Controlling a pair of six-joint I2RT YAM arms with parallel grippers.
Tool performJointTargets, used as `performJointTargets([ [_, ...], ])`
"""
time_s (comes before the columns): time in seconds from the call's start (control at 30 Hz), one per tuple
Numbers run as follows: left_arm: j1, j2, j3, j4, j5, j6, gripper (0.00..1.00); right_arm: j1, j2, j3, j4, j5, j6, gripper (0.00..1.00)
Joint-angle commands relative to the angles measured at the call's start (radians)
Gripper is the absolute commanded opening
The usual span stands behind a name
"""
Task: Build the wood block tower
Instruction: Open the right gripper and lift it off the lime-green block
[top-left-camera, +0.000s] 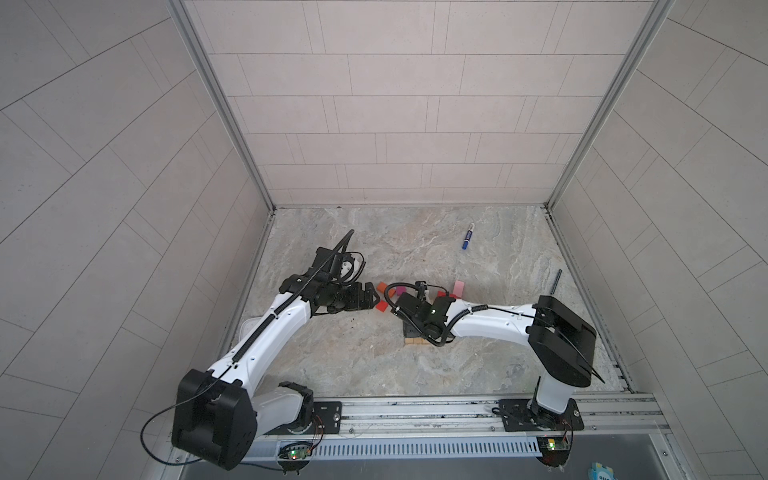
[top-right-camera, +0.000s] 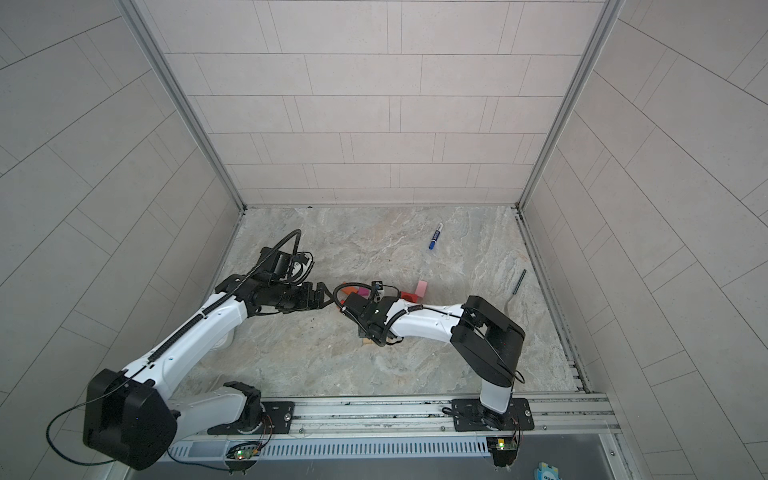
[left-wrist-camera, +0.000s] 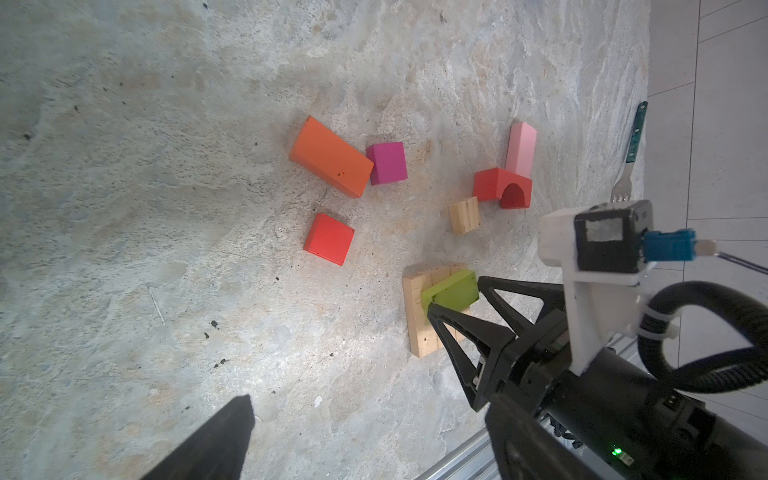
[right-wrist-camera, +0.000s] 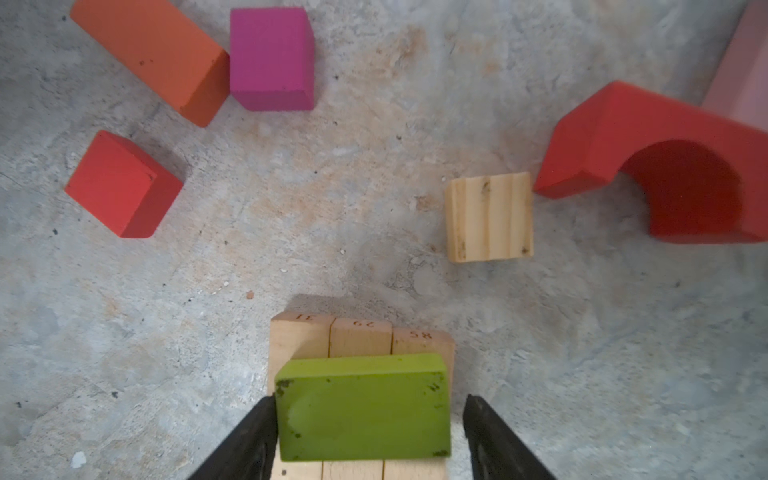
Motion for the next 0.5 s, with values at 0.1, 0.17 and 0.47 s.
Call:
performJointTargets([
  [0.1, 0.005, -0.017, -0.013, 0.006, 0.000, -0.003, 0.94, 0.003, -0.127, 0.036, -0.075, 0.092, -0.068, 0.80],
  [0.17, 0.006, -0.017, -0.013, 0.006, -0.002, -0.002, 0.94, -0.005, -0.159, 0.035, -0.082, 0.104, -0.099, 0.83],
  [0.47, 0.005, -0.017, -0.013, 0.005, -0.004, -0.001, 0.95, -0.159, -0.269, 0.004, -0.099, 0.070, -0.283, 0.89],
])
